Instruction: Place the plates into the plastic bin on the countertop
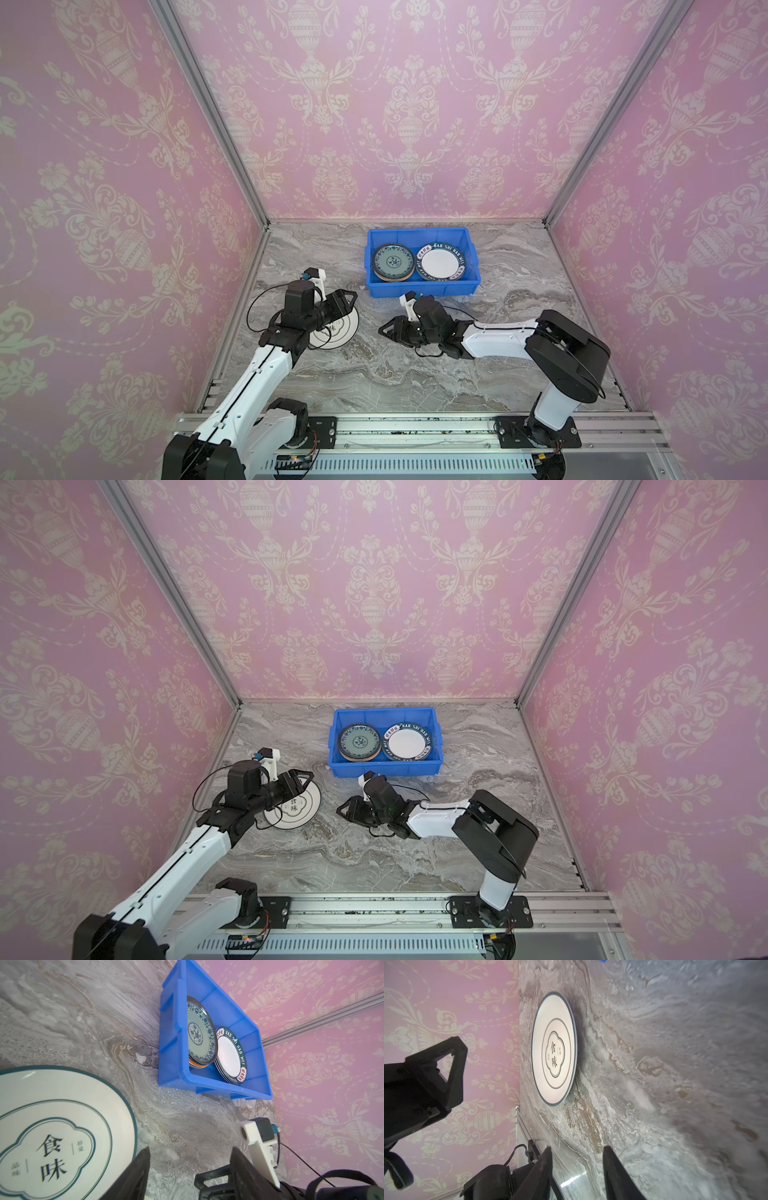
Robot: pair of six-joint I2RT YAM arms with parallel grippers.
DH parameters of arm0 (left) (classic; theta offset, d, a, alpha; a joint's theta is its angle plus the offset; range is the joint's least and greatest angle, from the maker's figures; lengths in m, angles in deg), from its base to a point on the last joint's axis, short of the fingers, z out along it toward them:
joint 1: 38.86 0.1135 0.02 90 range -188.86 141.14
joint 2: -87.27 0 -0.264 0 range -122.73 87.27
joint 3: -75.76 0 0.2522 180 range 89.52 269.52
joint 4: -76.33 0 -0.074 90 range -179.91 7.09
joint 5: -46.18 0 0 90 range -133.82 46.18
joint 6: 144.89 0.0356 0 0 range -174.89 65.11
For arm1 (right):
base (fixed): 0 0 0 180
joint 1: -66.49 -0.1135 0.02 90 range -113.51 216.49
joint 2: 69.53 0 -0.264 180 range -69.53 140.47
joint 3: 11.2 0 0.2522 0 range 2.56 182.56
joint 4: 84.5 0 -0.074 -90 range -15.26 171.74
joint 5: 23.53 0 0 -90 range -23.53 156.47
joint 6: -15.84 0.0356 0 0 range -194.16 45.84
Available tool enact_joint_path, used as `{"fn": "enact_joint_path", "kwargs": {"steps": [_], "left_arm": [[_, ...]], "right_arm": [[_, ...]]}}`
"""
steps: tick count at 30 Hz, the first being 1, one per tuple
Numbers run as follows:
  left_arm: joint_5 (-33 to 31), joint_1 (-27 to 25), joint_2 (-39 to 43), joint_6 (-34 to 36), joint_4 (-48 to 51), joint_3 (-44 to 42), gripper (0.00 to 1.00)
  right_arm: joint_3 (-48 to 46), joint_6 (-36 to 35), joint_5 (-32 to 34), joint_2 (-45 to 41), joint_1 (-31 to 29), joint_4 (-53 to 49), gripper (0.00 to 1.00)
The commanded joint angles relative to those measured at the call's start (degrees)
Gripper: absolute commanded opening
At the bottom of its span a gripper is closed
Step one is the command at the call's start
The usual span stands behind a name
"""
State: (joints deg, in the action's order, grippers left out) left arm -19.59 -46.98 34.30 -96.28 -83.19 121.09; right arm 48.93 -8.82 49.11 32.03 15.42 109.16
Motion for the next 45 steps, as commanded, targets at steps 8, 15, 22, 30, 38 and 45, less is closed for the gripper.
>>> {"fn": "enact_joint_path", "kwargs": {"steps": [8, 15, 22, 30, 38, 45], "left_arm": [[10.89, 8.60, 8.90, -3.97, -0.66, -5.33, 0.65], [11.11, 9.22, 8.83, -3.46, -1.36, -6.33, 0.65], [11.80, 9.79, 7.66, -2.20, -1.36, -6.52, 0.65], [12.24, 11.43, 6.62, -0.74, -0.66, -6.44, 0.66], [12.69, 11.90, 5.33, -0.75, -2.17, -7.33, 0.66], [12.77, 12.16, 4.41, -0.28, -2.40, -6.78, 0.66]], "right_arm": [[5.96, 11.77, 6.62, 12.58, -4.76, 14.73, 0.41], [9.13, 13.36, 10.90, 15.96, -4.77, 13.80, 0.37], [15.52, 12.33, 11.92, 20.29, -4.71, 9.74, 0.33], [19.70, 14.07, 11.12, 24.79, -4.67, 6.92, 0.32], [22.52, 16.49, 10.02, 29.10, -4.81, 8.65, 0.30], [22.56, 16.65, 9.97, 30.11, -4.72, 9.46, 0.23]]}}
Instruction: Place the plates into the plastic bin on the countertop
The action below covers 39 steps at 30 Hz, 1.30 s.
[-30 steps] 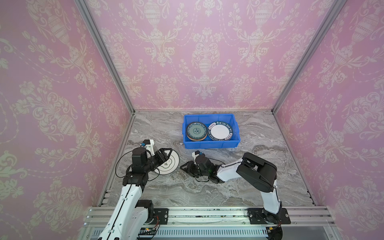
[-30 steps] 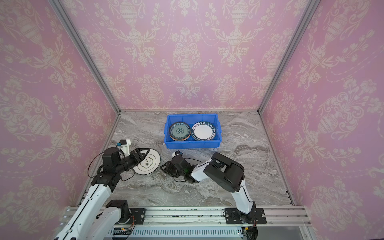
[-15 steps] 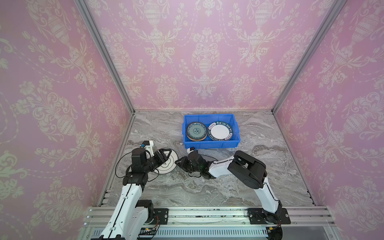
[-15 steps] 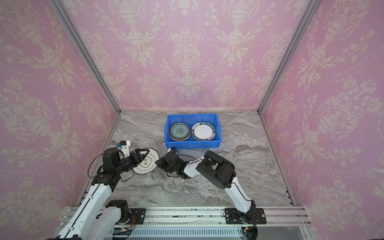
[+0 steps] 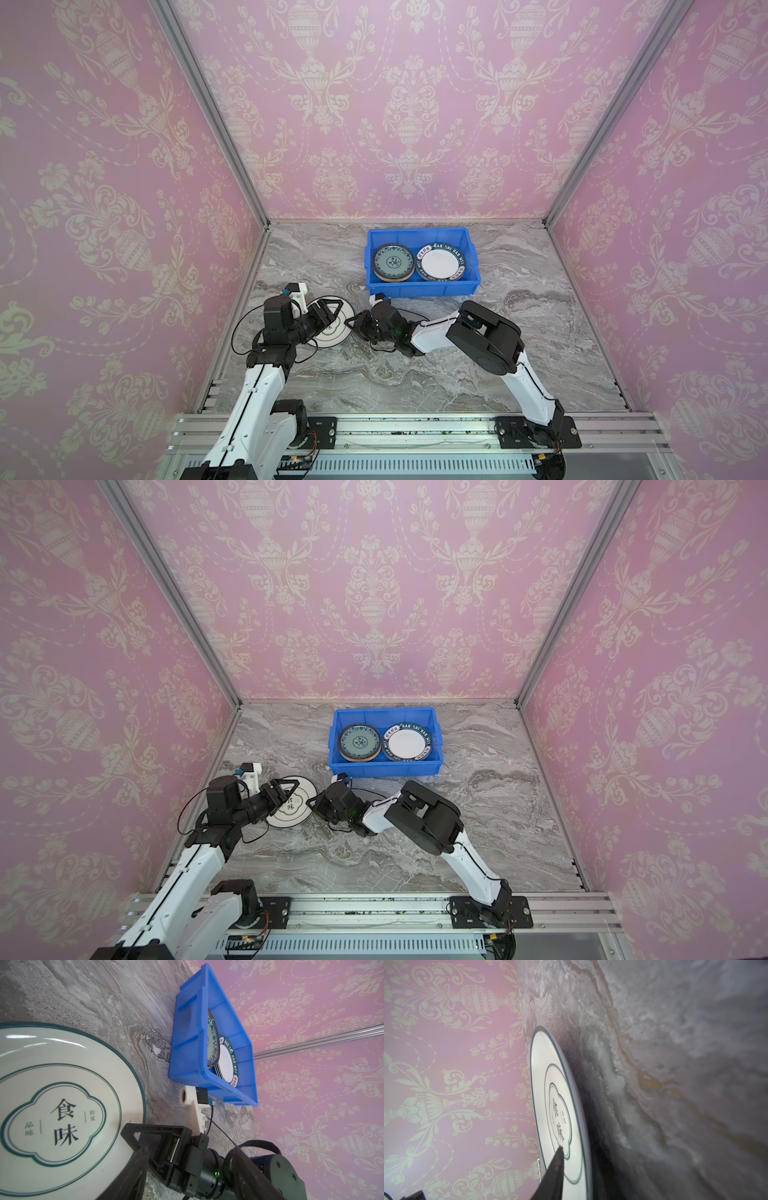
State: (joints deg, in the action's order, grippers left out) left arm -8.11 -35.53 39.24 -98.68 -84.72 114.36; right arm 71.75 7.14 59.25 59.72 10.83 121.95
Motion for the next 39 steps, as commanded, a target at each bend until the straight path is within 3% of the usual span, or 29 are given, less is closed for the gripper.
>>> {"fn": "enact_joint_path", "kwargs": {"steps": [1, 9, 15, 19, 22, 27, 33, 39], "left_arm": [[1.39, 0.71, -0.65, 2.08, -0.97, 0.08, 0.66], [1.40, 0.73, -0.14, 2.42, -0.23, 0.87, 0.67], [0.12, 0.72, -1.36, 4.95, 5.26, 6.49, 0.67], [0.25, 0.62, -3.10, 5.34, 6.11, 10.39, 0.67], [0.68, 0.54, -5.37, 5.82, 6.49, 13.16, 0.67], [0.73, -0.71, -9.71, 6.15, 5.78, 16.65, 0.68], [-0.28, -6.40, -17.23, 6.52, 5.65, 26.63, 0.69], [2.74, -13.57, -26.95, 4.13, 1.39, 34.90, 0.66]], "right_arm": [[-0.45, 0.77, -0.16, 2.28, -0.16, -3.20, 0.23], [-4.13, -0.66, -0.99, -1.16, -0.17, -3.94, 0.00], [-11.86, -4.34, -4.38, -9.37, 0.78, -5.39, 0.00], [-12.95, -11.45, -16.76, -14.41, 2.63, -14.17, 0.00], [-17.41, -14.82, -20.64, -21.17, 3.52, -18.10, 0.00], [-22.77, -21.72, -18.09, -38.50, 5.49, -34.35, 0.00], [-18.44, -31.73, -11.21, -58.00, 14.37, -59.63, 0.00], [-13.36, -34.92, -18.56, -62.86, 30.61, -62.67, 0.00]]}}
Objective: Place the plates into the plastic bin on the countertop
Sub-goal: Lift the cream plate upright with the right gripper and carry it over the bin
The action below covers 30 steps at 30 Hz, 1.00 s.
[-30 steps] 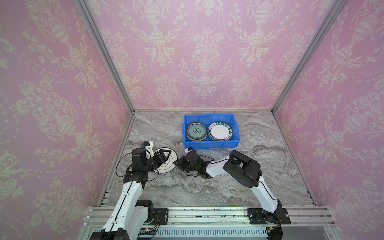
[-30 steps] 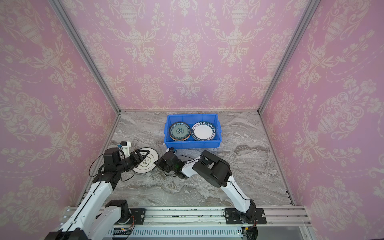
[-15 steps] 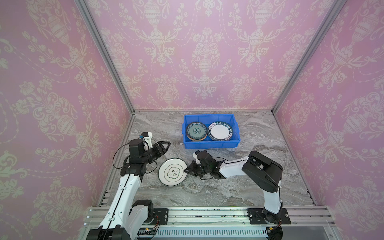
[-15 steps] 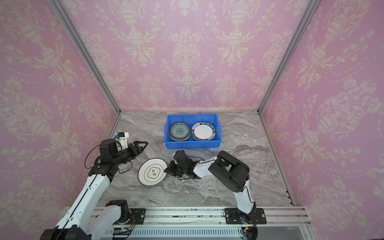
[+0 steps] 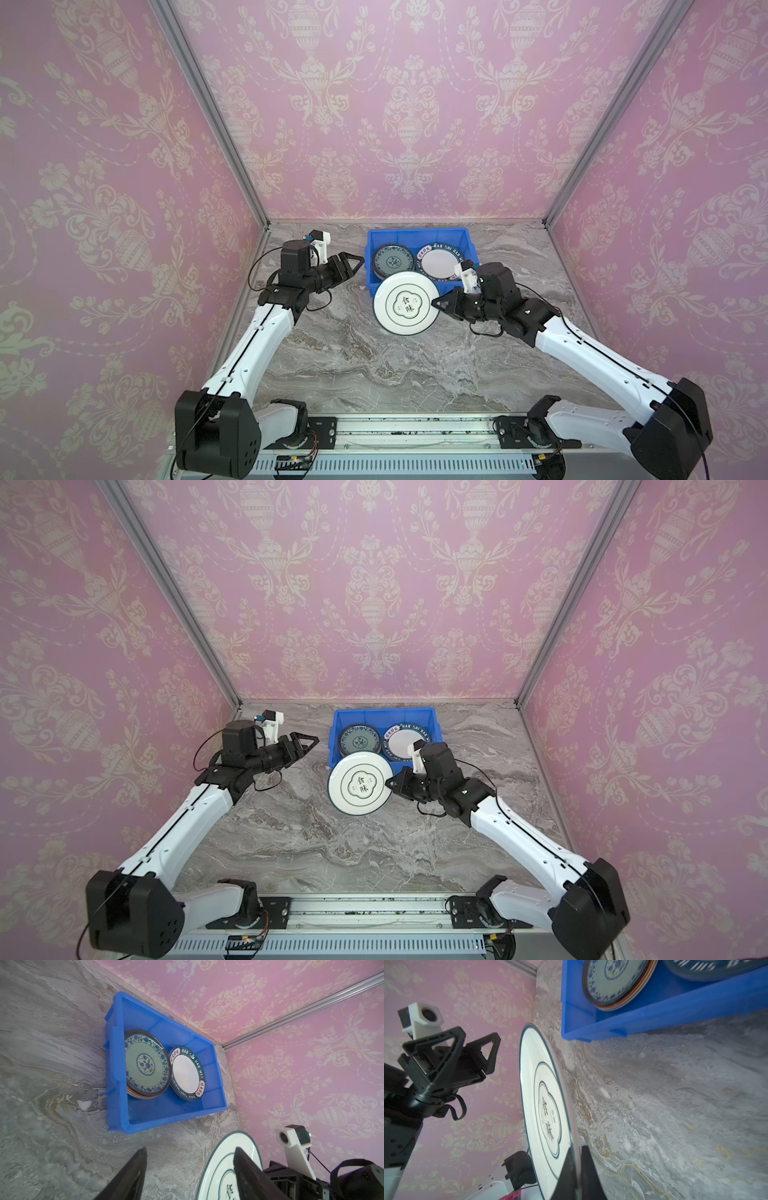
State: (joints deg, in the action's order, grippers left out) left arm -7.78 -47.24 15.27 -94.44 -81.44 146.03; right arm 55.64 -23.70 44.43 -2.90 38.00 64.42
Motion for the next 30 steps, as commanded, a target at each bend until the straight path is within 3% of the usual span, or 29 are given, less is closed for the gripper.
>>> {"fn": "enact_joint_path", "kwargs": {"steps": [1, 7, 15, 20, 30], "left_arm": [[2.71, -2.61, -4.45, -0.55, -2.39, 4.49, 0.63], [4.21, -6.49, -11.41, -2.63, -4.37, 10.30, 0.58], [6.01, -10.67, -20.96, -9.32, -14.02, 13.05, 0.55], [5.29, -11.00, -25.36, -10.25, -14.33, 15.29, 0.44], [5.26, -10.96, -29.83, -10.14, -11.97, 20.63, 0.00]], "right_arm": [[3.97, -4.06, -5.36, 0.21, 5.81, -4.41, 0.00], [9.40, -1.44, -14.01, 7.09, 15.29, 2.37, 0.00], [13.63, 0.98, -18.27, 17.02, 17.56, 9.75, 0.00], [13.43, 1.84, -18.65, 18.25, 18.80, 12.41, 0.00], [12.23, 1.53, -18.15, 21.08, 19.91, 13.76, 0.00]]}}
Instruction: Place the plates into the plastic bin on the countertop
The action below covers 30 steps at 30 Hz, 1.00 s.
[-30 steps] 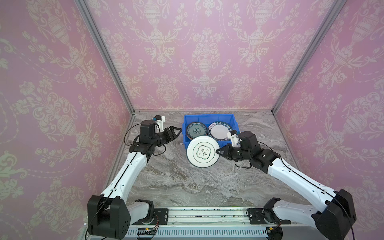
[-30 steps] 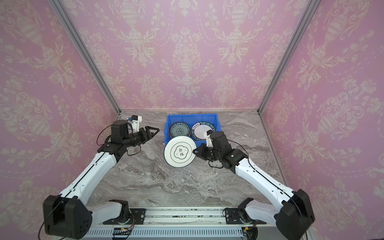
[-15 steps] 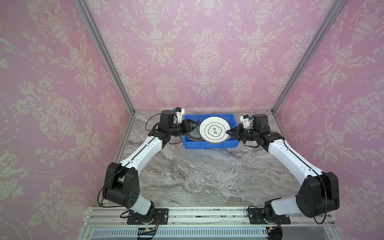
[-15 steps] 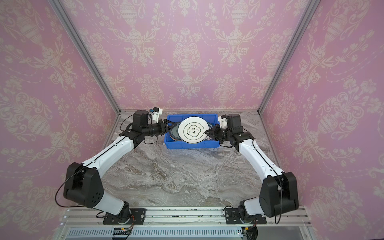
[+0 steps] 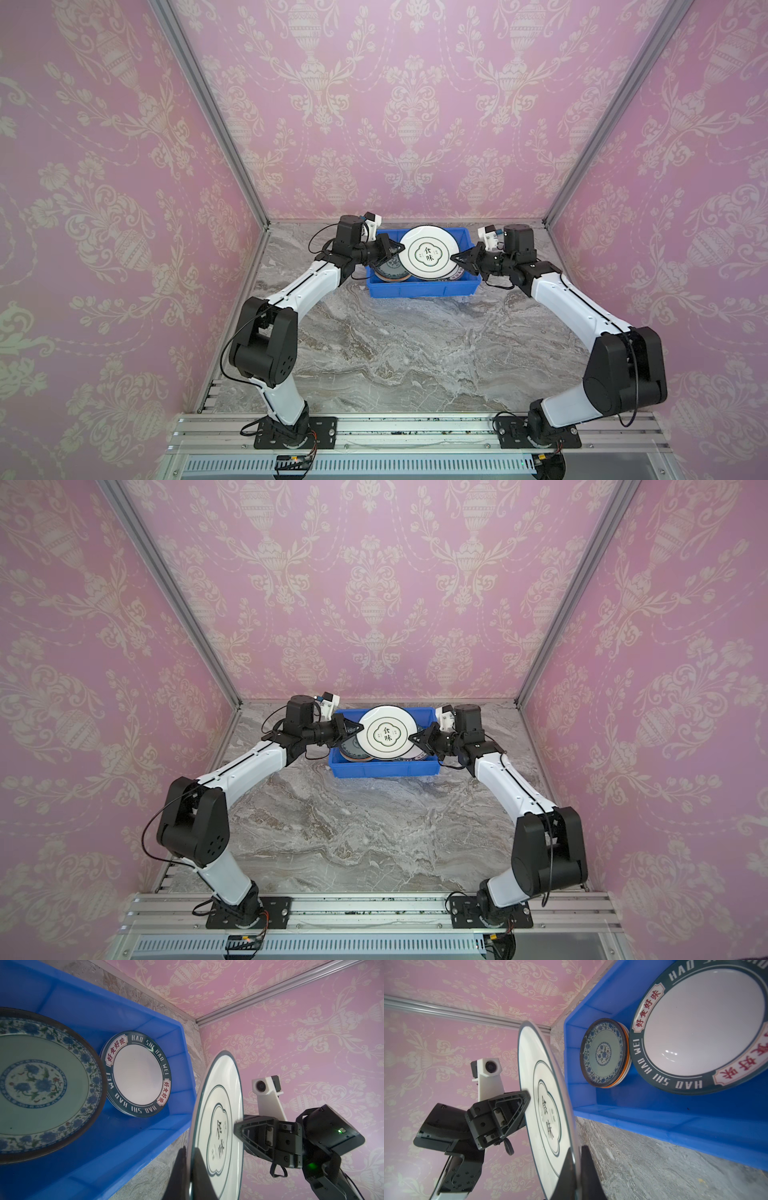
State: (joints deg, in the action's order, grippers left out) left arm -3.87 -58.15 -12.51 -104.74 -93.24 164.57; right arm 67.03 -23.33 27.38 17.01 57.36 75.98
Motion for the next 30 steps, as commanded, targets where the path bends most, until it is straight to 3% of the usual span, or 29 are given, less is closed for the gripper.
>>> {"fn": "enact_joint_path", "kwargs": {"steps": [1, 5, 7, 11, 18, 30], "left_arm": [[1.45, -0.07, -2.55, -0.14, -0.27, 2.66, 0.00], [0.31, -0.05, -3.90, -1.01, -1.14, 3.93, 0.00], [-1.30, -0.05, -4.97, -1.20, -1.32, 4.89, 0.00], [-4.18, -0.13, -7.72, -1.13, -1.28, 7.67, 0.00], [-8.08, -1.29, -14.78, 1.60, 3.00, 15.41, 0.00], [-14.80, -4.40, -23.52, 4.61, 9.78, 25.03, 0.00]], "right_arm": [[0.83, 1.16, -0.82, 1.47, 0.80, 2.24, 0.01], [0.48, 0.45, 0.17, 2.01, 2.54, 1.99, 0.16], [0.15, 0.07, 1.74, 2.34, 4.22, 0.80, 0.33], [-3.53, 2.34, 3.31, 1.04, 9.39, 3.73, 0.45], [-9.01, 5.53, 3.14, -2.11, 17.91, 9.19, 0.45], [-9.41, 5.16, 1.74, -2.44, 19.19, 9.19, 0.44]]}}
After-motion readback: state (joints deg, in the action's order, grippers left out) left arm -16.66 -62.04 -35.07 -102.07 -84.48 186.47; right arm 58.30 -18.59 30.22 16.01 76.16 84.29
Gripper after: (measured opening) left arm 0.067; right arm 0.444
